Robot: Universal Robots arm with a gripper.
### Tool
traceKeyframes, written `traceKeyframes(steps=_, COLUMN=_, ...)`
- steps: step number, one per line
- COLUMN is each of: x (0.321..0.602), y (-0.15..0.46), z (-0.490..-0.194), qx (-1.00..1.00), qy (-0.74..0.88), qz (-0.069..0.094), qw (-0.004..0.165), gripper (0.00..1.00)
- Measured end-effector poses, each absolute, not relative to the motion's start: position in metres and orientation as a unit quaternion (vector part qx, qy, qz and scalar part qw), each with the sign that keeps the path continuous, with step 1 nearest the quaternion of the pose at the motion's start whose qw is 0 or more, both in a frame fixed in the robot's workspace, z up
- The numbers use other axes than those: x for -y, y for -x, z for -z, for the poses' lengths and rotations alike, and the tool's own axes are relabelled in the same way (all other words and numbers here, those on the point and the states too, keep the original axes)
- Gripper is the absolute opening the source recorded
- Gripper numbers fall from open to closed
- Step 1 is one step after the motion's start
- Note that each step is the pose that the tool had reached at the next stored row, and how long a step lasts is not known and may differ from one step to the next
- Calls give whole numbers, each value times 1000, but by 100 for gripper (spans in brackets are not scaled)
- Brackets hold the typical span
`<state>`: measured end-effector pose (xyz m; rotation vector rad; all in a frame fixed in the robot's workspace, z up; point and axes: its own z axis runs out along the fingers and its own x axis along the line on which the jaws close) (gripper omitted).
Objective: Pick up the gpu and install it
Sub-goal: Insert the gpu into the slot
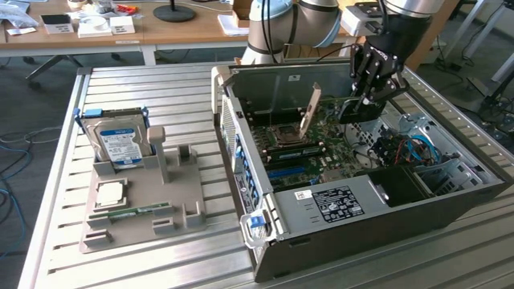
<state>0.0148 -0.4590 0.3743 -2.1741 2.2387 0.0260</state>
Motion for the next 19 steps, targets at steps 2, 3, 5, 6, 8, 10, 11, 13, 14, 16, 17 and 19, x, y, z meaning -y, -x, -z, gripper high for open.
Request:
traceKeyframes(steps=2, x=459, y=-13, z=-372, qx=-717, qy=697, qz=-8, qw=10, gripper=27)
traceKeyframes(steps=3, x=458, y=-12, z=-371, qx=-717, qy=697, qz=-8, qw=10, gripper=27)
traceKeyframes(steps=5, x=458, y=-9, z=-367, qx=-717, qy=697, qz=-8, qw=10, gripper=27)
traceKeyframes(steps=6, x=458, y=-8, z=-365, qx=-717, qy=697, qz=-8, qw=10, gripper=27)
traceKeyframes(steps=8, x=458, y=-5, z=-361, qx=-717, qy=697, qz=-8, qw=10, gripper=27)
traceKeyframes(steps=10, x=457, y=-3, z=-358, qx=-717, qy=697, qz=-8, qw=10, gripper=27)
traceKeyframes(steps=11, x=457, y=-2, z=-356, qx=-717, qy=697, qz=-8, qw=10, gripper=27)
traceKeyframes(steps=13, x=457, y=0, z=-353, qx=-717, qy=697, qz=-8, qw=10, gripper=27)
traceKeyframes(steps=14, x=457, y=1, z=-351, qx=-717, qy=697, qz=-8, qw=10, gripper=27)
traceKeyframes(steps=16, x=457, y=2, z=-351, qx=-717, qy=697, qz=-8, qw=10, gripper=27)
traceKeyframes(steps=17, x=457, y=2, z=-351, qx=-717, qy=697, qz=-8, qw=10, gripper=27)
traceKeyframes(steps=19, x=457, y=2, z=-350, qx=-717, qy=697, qz=-8, qw=10, gripper=27)
